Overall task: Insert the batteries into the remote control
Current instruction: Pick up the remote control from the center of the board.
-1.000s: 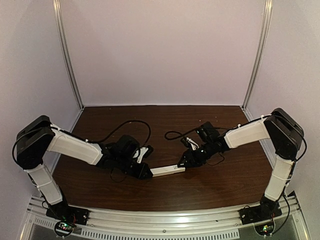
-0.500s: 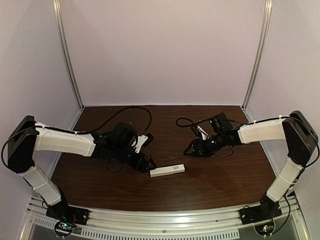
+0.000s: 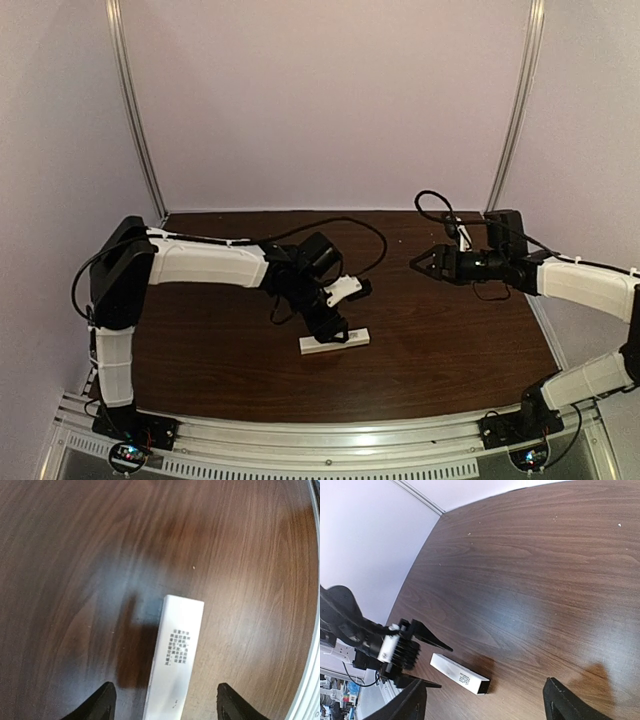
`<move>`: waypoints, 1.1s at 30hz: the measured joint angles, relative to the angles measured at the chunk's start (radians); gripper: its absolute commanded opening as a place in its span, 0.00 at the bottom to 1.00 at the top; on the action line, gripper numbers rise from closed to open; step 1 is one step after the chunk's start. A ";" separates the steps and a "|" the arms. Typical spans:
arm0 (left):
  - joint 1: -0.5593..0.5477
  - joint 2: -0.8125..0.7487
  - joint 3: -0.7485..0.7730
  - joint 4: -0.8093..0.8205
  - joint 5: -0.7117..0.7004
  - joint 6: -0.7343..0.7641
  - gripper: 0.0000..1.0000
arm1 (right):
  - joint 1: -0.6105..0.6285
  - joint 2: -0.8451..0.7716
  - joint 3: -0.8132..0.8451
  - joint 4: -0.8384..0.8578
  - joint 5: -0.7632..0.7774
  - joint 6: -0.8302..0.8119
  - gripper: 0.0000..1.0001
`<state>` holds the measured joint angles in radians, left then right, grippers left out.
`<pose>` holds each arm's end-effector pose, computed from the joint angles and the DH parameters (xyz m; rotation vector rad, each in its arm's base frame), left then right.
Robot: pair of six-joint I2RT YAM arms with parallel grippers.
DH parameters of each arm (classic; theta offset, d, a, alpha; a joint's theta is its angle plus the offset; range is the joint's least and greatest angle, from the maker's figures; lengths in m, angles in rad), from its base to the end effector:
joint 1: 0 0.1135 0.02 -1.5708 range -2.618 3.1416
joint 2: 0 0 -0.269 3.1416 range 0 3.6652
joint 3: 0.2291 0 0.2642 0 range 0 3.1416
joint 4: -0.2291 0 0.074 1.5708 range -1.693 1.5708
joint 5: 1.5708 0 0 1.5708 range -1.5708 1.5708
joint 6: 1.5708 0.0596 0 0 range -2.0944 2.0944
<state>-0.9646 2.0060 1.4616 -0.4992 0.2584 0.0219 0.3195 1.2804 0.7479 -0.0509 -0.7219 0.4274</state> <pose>0.2443 -0.3792 0.1617 1.3693 2.3460 -0.6469 0.2669 0.1298 0.2269 -0.3258 2.2084 1.1984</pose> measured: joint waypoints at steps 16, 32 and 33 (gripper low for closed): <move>-0.045 0.175 0.173 -0.140 -0.032 0.144 0.46 | -0.052 -0.059 -0.067 0.079 -0.044 0.023 0.77; -0.050 0.203 0.187 -0.168 -0.068 0.188 0.25 | -0.065 -0.064 -0.075 0.114 -0.074 0.031 0.77; -0.050 0.203 0.187 -0.169 -0.069 0.190 0.23 | -0.066 -0.064 -0.079 0.122 -0.076 0.032 0.77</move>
<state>-1.0149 2.2086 1.6482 -0.6682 0.1898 0.2115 0.2535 1.2160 0.6685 0.0711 -0.7982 0.4599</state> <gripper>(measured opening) 0.291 0.769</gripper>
